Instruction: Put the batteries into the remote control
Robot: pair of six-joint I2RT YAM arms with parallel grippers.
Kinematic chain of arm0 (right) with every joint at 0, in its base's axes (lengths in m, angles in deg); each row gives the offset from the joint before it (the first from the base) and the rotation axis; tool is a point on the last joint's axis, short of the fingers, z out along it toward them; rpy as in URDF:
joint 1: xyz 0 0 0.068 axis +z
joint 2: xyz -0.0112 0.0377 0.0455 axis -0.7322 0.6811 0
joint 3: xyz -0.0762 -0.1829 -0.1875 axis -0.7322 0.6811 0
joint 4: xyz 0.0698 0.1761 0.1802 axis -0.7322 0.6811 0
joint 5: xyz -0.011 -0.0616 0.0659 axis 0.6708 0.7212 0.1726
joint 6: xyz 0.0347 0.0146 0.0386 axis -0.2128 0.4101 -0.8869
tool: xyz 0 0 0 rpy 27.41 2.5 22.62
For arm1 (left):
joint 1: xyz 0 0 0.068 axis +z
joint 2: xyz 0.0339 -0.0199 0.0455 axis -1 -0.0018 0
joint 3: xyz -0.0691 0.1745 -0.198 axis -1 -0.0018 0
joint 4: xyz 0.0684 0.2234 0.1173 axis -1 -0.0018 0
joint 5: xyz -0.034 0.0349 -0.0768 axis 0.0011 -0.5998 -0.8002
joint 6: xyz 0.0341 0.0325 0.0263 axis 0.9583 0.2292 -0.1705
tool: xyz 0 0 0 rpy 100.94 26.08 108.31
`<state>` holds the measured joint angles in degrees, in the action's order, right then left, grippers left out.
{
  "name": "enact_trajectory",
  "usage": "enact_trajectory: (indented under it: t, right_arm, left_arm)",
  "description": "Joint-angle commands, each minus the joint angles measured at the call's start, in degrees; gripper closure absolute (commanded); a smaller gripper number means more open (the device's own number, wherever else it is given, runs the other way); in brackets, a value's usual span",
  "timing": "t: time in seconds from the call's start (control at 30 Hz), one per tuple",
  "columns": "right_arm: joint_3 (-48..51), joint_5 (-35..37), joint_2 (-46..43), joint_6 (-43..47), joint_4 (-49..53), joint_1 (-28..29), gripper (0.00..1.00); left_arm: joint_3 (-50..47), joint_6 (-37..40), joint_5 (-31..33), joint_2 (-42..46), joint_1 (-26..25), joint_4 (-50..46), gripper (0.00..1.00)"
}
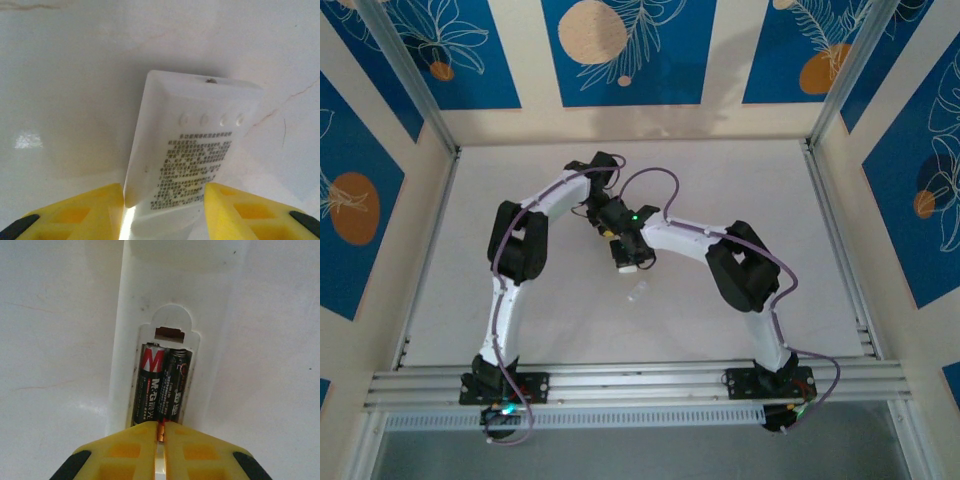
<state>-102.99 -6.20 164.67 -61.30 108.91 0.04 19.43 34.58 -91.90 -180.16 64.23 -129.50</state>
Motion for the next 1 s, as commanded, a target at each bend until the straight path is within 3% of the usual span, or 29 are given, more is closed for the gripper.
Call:
enact_trajectory:
  t: [0.0,0.67,0.97]
  right_arm:
    - [-0.45,-0.45,3.75,0.41,-1.44,-1.41,0.87]
    - [-0.64,-0.99,-7.03,-0.13,0.93,-1.85,0.79]
    - [7.62,-1.01,-17.41,-3.55,-2.73,-2.07,0.79]
  left_arm:
    - [-0.33,0.46,-2.24,1.72,-0.70,-2.65,0.55]
    - [1.05,-0.09,-1.89,1.06,-0.59,-2.86,0.52]
    - [4.79,-0.18,-2.72,1.86,-0.28,-4.10,0.41]
